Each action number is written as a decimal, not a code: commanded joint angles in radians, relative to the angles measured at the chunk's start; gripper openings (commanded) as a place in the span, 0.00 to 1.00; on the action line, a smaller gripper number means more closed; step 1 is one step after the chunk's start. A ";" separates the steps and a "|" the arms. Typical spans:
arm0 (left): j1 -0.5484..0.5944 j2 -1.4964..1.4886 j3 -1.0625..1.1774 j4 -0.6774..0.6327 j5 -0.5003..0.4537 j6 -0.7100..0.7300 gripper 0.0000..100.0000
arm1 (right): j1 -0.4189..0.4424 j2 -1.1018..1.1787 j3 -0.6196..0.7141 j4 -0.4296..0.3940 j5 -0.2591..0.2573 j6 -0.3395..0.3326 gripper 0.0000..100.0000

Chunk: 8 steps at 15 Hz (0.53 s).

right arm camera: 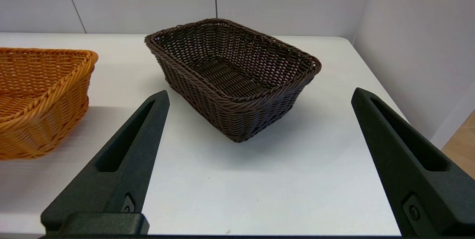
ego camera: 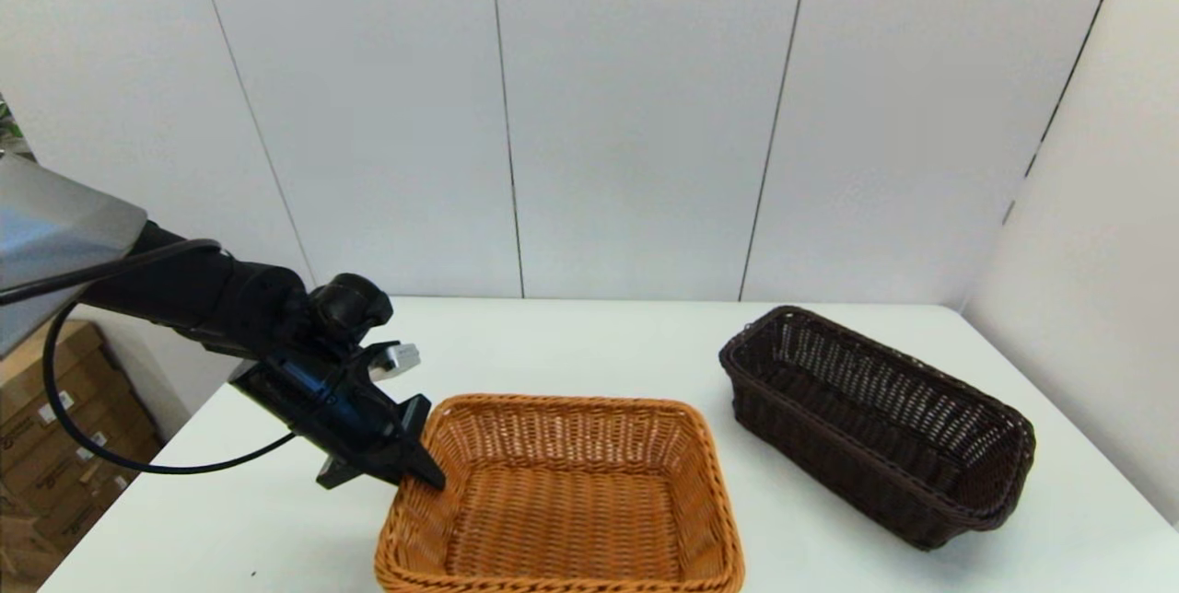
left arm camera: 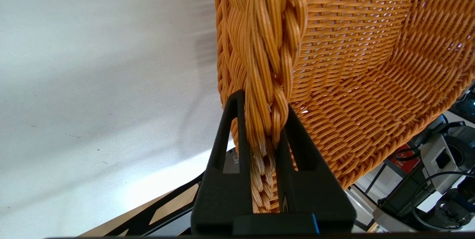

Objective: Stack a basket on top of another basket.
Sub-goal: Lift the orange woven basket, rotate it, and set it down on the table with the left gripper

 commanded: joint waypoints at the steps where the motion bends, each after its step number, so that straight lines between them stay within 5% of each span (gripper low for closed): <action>1: 0.000 0.002 0.000 0.003 -0.002 -0.003 0.00 | 0.000 0.000 0.001 0.000 0.000 0.000 1.00; 8: 0.000 0.004 0.003 0.003 0.000 -0.007 0.00 | 0.000 0.000 0.001 0.000 0.000 0.000 1.00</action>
